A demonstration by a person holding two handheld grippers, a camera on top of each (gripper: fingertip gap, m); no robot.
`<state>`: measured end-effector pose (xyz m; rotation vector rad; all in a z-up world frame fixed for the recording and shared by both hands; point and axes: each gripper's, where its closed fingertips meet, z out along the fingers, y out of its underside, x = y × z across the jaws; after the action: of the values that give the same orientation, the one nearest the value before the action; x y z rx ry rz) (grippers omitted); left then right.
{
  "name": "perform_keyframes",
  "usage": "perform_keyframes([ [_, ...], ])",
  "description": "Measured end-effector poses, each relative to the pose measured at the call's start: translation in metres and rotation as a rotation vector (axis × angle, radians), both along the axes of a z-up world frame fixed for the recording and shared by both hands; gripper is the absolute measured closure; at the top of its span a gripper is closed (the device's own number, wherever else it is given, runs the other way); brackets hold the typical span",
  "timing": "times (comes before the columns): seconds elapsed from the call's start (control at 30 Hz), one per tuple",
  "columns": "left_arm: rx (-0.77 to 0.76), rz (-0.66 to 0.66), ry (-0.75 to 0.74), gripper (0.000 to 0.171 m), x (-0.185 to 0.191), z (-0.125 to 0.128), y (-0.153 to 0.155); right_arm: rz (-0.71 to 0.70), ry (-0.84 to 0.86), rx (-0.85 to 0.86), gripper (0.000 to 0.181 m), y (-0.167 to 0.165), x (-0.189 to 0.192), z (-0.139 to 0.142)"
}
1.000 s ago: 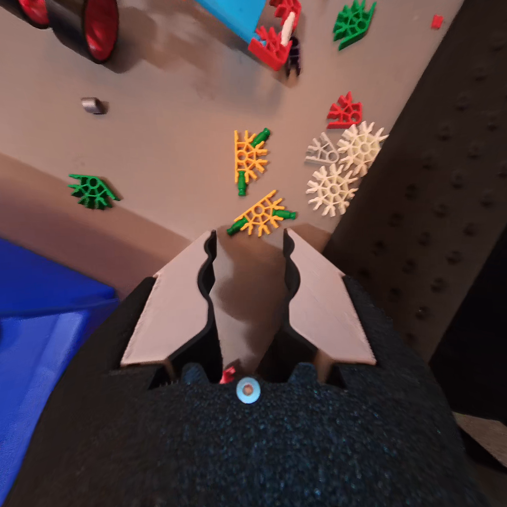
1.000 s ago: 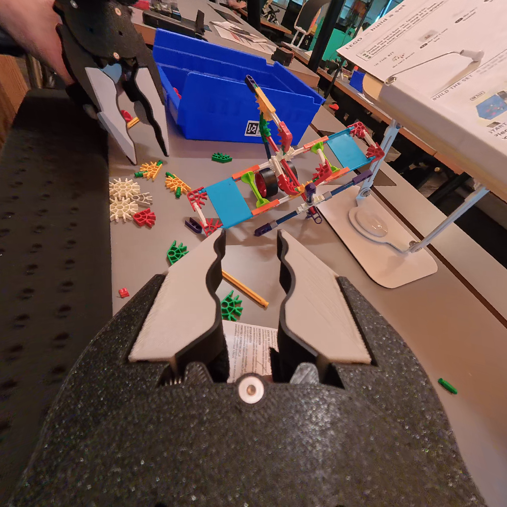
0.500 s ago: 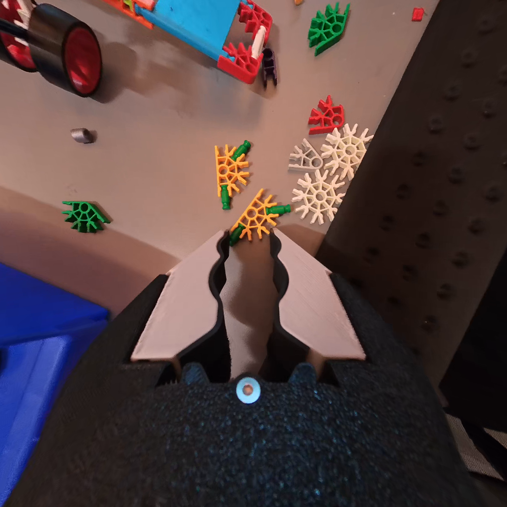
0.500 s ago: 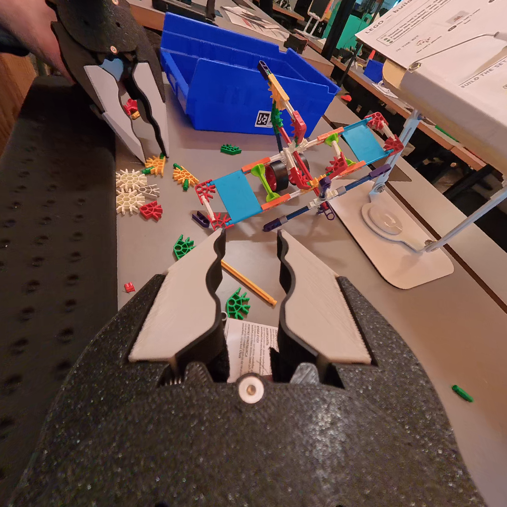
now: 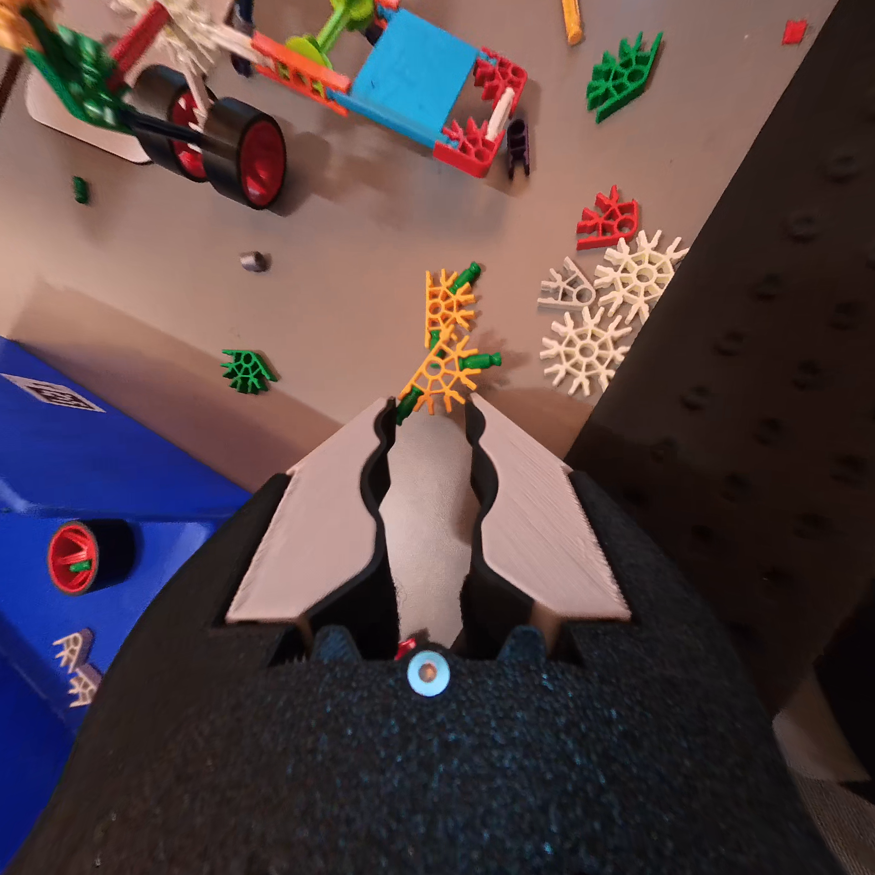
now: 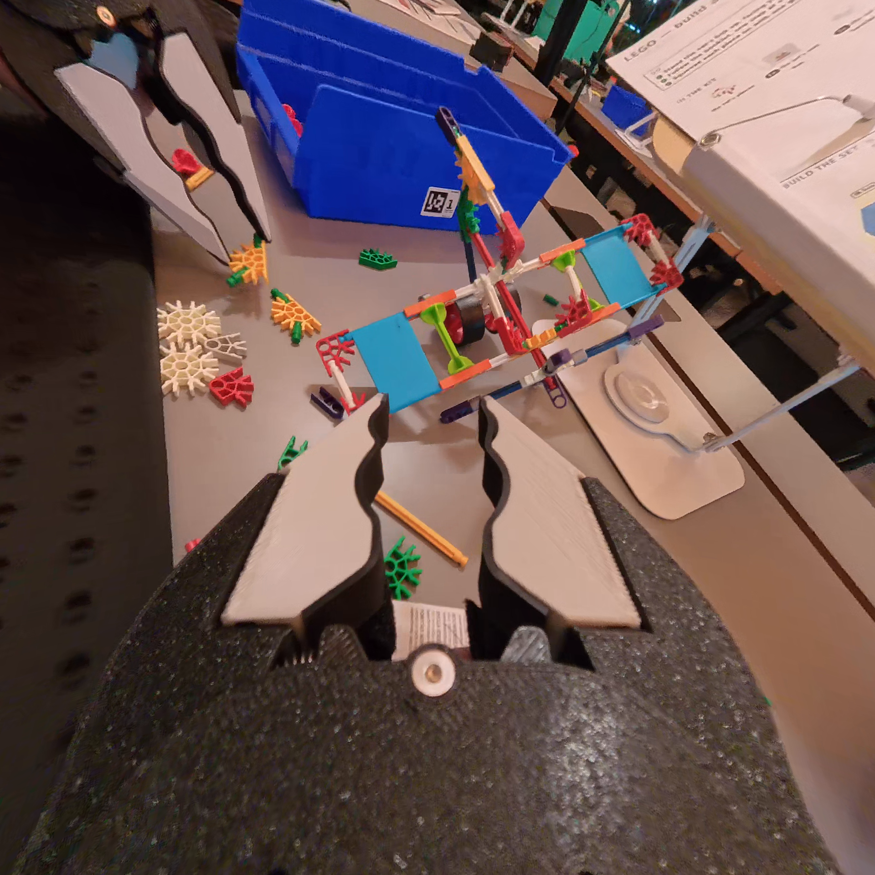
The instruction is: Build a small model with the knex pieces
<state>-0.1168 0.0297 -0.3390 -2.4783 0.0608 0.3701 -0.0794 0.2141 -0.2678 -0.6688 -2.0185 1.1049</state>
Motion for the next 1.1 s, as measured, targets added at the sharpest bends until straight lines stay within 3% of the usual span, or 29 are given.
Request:
perform_keyframes([
  [0.2, 0.087, -0.021, 0.051, 0.143, 0.002, 0.029, 0.021, -0.071, -0.012, 0.07, 0.143, -0.003, -0.021, -0.002],
  [0.43, 0.195, -0.078, 0.12, 0.143, 0.002, 0.062, 0.064, -0.045, -0.002, 0.064, 0.143, -0.018, -0.03, 0.007],
  [0.8, 0.314, -0.17, 0.312, 0.143, 0.011, 0.094, 0.123, 0.175, -0.283, -0.475, 0.15, -0.039, -0.01, 0.02],
  [1.03, 0.316, -0.209, 0.397, 0.143, 0.014, 0.097, 0.139, 0.203, -0.386, -0.616, 0.152, -0.042, -0.011, 0.018],
  [1.1, 0.312, -0.202, 0.432, 0.143, 0.013, 0.097, 0.142, 0.19, -0.375, -0.617, 0.171, -0.04, -0.012, 0.018],
])
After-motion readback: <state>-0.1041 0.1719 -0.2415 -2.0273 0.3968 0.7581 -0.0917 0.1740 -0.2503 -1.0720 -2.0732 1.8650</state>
